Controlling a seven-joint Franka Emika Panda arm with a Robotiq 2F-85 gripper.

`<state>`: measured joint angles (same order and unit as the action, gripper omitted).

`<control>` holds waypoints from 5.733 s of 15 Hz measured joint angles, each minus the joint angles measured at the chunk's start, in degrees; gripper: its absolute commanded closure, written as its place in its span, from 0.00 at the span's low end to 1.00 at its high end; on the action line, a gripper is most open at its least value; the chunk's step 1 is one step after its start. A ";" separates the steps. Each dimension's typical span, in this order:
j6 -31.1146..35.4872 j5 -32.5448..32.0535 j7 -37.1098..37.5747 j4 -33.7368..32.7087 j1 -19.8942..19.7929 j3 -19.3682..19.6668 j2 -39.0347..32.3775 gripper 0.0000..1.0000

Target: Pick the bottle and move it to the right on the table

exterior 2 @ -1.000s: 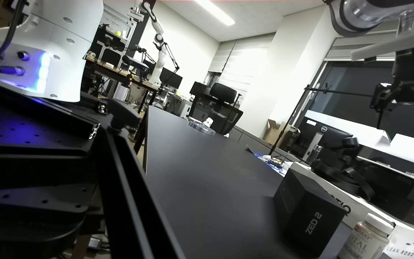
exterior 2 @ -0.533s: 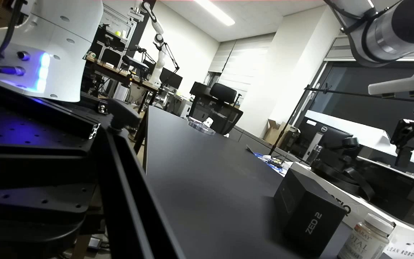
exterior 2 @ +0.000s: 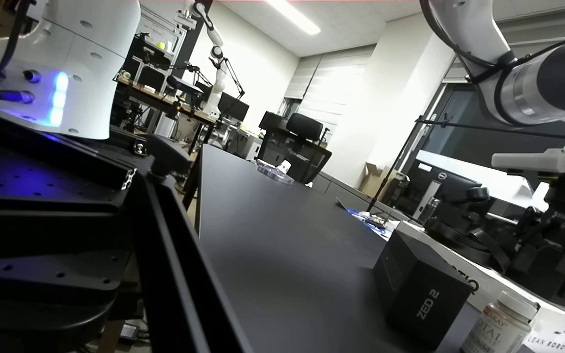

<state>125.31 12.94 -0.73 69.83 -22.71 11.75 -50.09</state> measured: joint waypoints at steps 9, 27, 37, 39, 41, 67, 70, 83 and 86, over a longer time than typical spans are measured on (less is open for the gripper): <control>-7.45 -3.65 2.70 -6.04 -1.16 0.69 -5.38 0.00; -9.64 -3.59 0.43 -9.76 -0.52 -1.29 -2.45 1.00; -10.28 -3.90 -1.68 -5.82 1.36 -2.89 4.77 0.24; -10.29 -4.16 -1.68 -4.53 1.29 -2.50 4.75 0.10; -10.36 -4.82 -1.67 -3.19 1.22 -1.75 4.71 0.01; -4.39 -7.38 -8.51 -0.19 0.45 -0.79 -2.59 0.73; -4.32 -7.31 -8.54 -0.42 0.53 -0.81 -1.16 0.81; -3.84 -7.08 -12.69 10.07 6.97 -7.95 16.53 0.81; -1.71 -7.41 -13.98 17.08 10.28 -9.85 20.31 0.81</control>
<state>123.60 5.52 -14.71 86.90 -12.43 1.90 -29.78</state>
